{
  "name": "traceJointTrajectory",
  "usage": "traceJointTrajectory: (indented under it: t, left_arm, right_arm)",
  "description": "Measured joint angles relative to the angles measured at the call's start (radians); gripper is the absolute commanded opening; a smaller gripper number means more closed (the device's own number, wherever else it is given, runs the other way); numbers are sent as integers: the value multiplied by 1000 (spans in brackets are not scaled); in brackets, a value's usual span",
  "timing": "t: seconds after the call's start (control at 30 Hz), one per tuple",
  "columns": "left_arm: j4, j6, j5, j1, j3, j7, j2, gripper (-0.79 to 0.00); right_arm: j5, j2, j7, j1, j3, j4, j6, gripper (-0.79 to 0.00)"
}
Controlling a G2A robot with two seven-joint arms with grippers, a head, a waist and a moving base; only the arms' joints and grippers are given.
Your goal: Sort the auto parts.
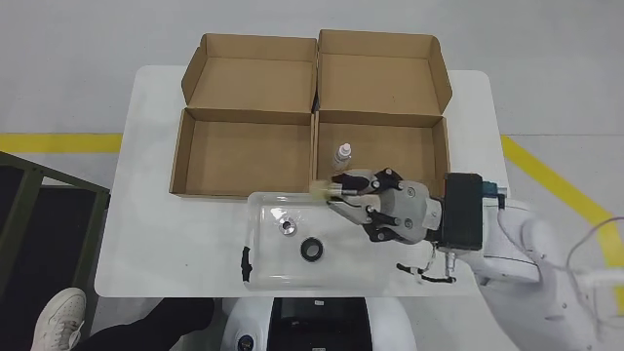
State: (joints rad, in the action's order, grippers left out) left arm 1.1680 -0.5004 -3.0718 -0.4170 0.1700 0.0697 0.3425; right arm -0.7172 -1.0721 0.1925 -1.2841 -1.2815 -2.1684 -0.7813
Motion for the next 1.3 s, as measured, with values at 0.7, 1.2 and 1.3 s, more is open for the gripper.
traceJointTrajectory:
  t: [0.7, 1.2, 1.3]
  left_arm:
    - [0, 0, 0, 0, 0, 0, 0, 0]
    - [0, 0, 0, 0, 0, 0, 0, 0]
    - [0, 0, 0, 0, 0, 0, 0, 0]
  right_arm:
    - [-62, 1, -7, -21, -46, 14, 41, -785]
    - [-203, 13, 143, -47, -83, 124, 128, -785]
    - [-225, 14, 183, -48, -90, 134, 176, -785]
